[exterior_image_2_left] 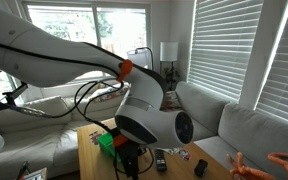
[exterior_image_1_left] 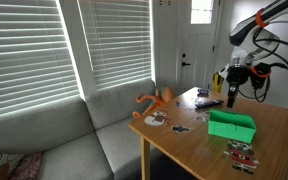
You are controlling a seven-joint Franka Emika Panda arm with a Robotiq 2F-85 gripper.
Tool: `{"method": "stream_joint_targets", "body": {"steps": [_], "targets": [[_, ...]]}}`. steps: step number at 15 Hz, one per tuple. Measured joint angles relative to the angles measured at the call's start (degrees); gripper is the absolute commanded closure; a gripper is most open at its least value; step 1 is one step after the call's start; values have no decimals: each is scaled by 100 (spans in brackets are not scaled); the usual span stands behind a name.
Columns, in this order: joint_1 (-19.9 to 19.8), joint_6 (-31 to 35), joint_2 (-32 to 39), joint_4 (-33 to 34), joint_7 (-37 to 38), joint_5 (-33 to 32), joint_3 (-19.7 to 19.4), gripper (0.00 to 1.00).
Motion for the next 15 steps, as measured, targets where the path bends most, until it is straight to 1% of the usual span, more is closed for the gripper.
{"method": "stream_joint_targets", "body": {"steps": [7, 15], "targets": [[-9, 42, 88, -1, 103, -226, -49, 0], [5, 32, 232, -2, 415, -819, 11, 0]]}}
